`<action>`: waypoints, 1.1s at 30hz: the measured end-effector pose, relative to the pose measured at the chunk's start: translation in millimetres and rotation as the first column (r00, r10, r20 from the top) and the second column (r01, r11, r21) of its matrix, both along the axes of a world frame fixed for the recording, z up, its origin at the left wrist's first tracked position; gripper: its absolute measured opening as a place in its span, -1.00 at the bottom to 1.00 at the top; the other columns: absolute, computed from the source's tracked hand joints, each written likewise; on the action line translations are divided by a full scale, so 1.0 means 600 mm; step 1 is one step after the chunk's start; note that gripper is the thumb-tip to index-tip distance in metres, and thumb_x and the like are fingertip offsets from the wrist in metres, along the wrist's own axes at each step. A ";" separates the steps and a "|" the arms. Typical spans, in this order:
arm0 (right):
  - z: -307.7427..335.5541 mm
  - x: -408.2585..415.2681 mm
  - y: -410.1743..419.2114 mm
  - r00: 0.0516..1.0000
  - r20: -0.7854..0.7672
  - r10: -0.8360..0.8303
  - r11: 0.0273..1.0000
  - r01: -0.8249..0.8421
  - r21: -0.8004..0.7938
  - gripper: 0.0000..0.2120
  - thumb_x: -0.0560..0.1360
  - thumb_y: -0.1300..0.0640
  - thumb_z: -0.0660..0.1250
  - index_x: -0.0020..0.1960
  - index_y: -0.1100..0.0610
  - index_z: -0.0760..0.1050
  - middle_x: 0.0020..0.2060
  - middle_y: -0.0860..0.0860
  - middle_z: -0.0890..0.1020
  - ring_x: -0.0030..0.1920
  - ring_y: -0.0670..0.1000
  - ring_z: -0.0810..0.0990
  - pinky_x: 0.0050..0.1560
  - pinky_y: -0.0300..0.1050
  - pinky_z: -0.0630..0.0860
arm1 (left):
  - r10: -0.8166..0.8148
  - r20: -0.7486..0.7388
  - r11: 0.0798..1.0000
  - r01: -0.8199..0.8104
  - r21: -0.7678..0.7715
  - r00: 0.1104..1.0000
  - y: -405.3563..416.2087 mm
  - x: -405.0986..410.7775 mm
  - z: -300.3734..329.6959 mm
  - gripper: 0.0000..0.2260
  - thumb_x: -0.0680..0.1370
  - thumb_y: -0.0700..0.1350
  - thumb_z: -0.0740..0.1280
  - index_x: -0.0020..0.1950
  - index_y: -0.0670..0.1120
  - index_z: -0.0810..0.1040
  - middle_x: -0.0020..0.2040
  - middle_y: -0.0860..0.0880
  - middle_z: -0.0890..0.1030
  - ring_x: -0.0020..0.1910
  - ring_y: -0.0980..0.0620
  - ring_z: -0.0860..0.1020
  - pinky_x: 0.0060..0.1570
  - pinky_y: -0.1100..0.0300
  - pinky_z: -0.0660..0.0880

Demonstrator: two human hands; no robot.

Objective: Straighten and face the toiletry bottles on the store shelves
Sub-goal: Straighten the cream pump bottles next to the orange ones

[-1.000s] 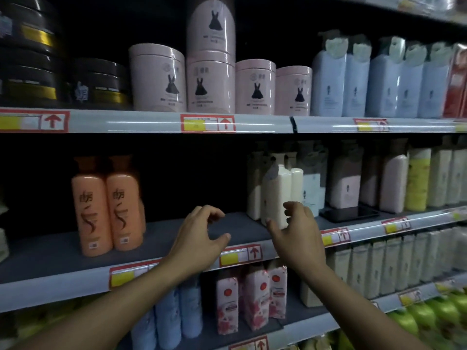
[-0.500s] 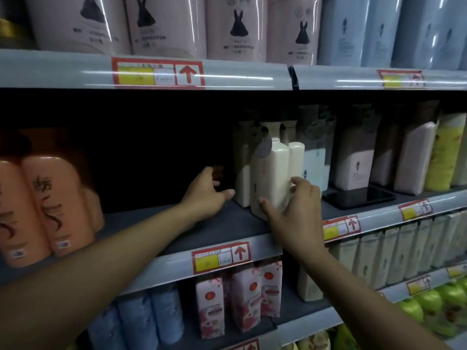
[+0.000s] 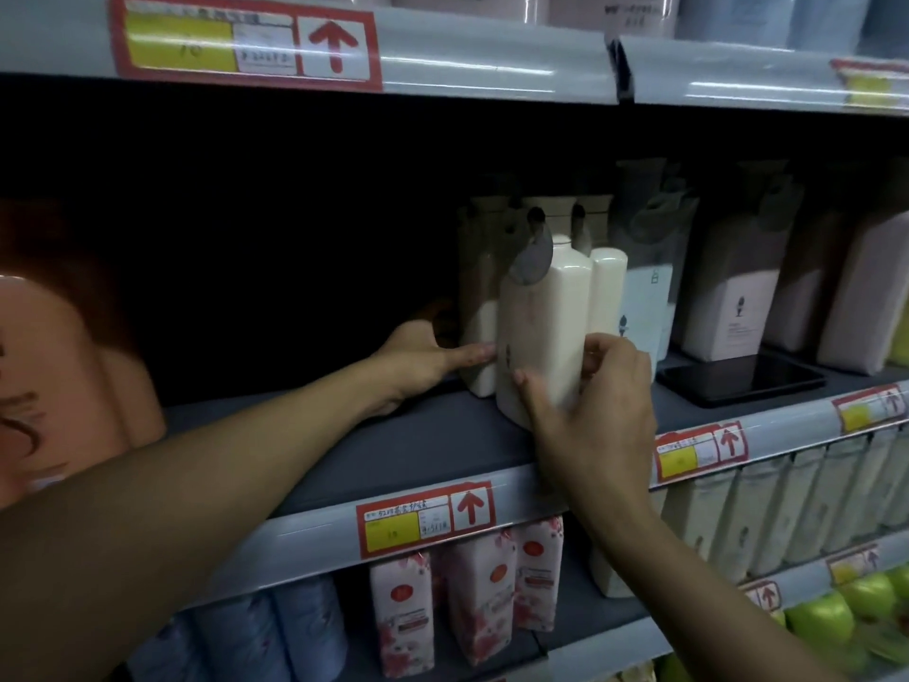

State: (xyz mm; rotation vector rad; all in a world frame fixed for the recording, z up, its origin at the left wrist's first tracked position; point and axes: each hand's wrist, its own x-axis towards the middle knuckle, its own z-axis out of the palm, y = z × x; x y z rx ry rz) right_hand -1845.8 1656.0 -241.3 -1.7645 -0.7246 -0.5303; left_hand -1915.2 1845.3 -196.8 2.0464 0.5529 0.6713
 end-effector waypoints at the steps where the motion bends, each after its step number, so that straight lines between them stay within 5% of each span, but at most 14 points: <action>1: 0.001 -0.001 0.000 1.000 0.000 -0.004 1.000 0.004 -0.001 -0.44 0.44 -0.18 0.53 0.28 0.05 0.40 0.13 -0.04 0.45 0.12 0.07 0.54 0.10 0.07 0.56 | 0.005 -0.003 1.000 -0.005 0.006 1.000 -0.001 -0.001 0.002 -0.34 0.31 0.20 0.66 0.32 -0.03 0.63 0.14 0.08 0.73 0.09 0.18 0.68 0.11 0.32 0.59; 5: 0.003 -0.005 -0.003 1.000 0.000 -0.009 1.000 0.009 -0.025 -0.46 0.46 -0.19 0.52 0.27 0.05 0.40 0.10 -0.06 0.44 0.09 0.08 0.55 0.07 -0.03 0.50 | 0.052 0.031 0.998 -0.053 0.038 0.998 -0.007 -0.005 0.002 -0.54 0.40 0.04 0.65 0.22 0.05 0.59 -0.02 0.20 0.67 -0.12 0.37 0.60 -0.22 0.55 0.48; 10: 0.010 -0.011 -0.014 1.000 0.002 -0.004 0.997 0.004 -0.080 -0.49 0.46 -0.18 0.52 0.24 0.05 0.42 0.06 -0.07 0.45 0.07 0.07 0.56 0.07 -0.02 0.49 | 0.172 0.070 0.984 -0.175 0.041 0.983 -0.016 -0.030 -0.004 -0.25 0.17 0.25 0.71 0.26 -0.02 0.61 0.12 0.06 0.71 0.05 0.11 0.69 0.09 0.13 0.66; 13: 0.012 -0.025 -0.019 1.000 0.000 0.019 0.996 -0.019 -0.088 -0.50 0.46 -0.17 0.52 0.24 0.05 0.43 0.09 -0.01 0.51 0.08 0.09 0.57 0.11 0.07 0.54 | 0.219 0.080 0.974 -0.223 0.040 0.972 -0.014 -0.054 -0.010 -0.03 -0.04 0.44 0.66 0.23 0.02 0.52 0.16 0.05 0.70 0.09 0.04 0.70 0.11 -0.02 0.68; 19: 0.019 -0.057 -0.019 0.993 -0.009 0.119 0.985 -0.120 -0.121 -0.51 0.48 -0.15 0.49 0.31 0.00 0.44 0.10 -0.04 0.54 0.10 0.03 0.58 0.16 0.16 0.58 | 0.307 0.054 0.938 -0.312 0.151 0.950 -0.047 -0.139 -0.001 -0.30 0.15 0.26 0.65 0.16 0.12 0.43 0.14 0.08 0.61 0.12 0.04 0.63 0.15 0.01 0.64; 23: 0.022 -0.085 -0.014 0.982 -0.024 0.187 0.970 -0.189 -0.156 -0.49 0.49 -0.17 0.46 0.35 -0.04 0.42 0.17 -0.07 0.53 0.15 0.01 0.57 0.17 0.17 0.61 | 0.365 0.070 0.908 -0.371 0.195 0.928 -0.061 -0.191 -0.003 -0.18 0.04 0.41 0.52 0.22 0.14 0.47 0.24 0.06 0.60 0.18 0.04 0.60 0.21 -0.03 0.61; 28: 0.028 -0.127 -0.006 0.963 -0.026 0.267 0.948 -0.268 -0.170 -0.53 0.53 -0.10 0.45 0.40 -0.04 0.45 0.19 -0.05 0.52 0.14 0.00 0.59 0.20 0.15 0.61 | 0.480 0.075 0.840 -0.483 0.246 0.874 -0.077 -0.247 -0.005 -0.28 0.20 0.28 0.64 0.23 0.05 0.46 0.17 0.04 0.51 0.12 0.03 0.53 0.10 0.05 0.56; 33: 0.036 -0.157 0.003 0.951 -0.037 0.306 0.932 -0.308 -0.194 -0.42 0.44 -0.21 0.48 0.39 -0.06 0.46 0.22 -0.06 0.58 0.20 -0.01 0.59 0.18 0.11 0.62 | 0.585 0.107 0.760 -0.589 0.275 0.804 -0.093 -0.282 -0.010 -0.19 0.20 0.35 0.61 0.30 0.01 0.43 0.18 0.03 0.47 0.17 -0.02 0.53 0.05 0.06 0.53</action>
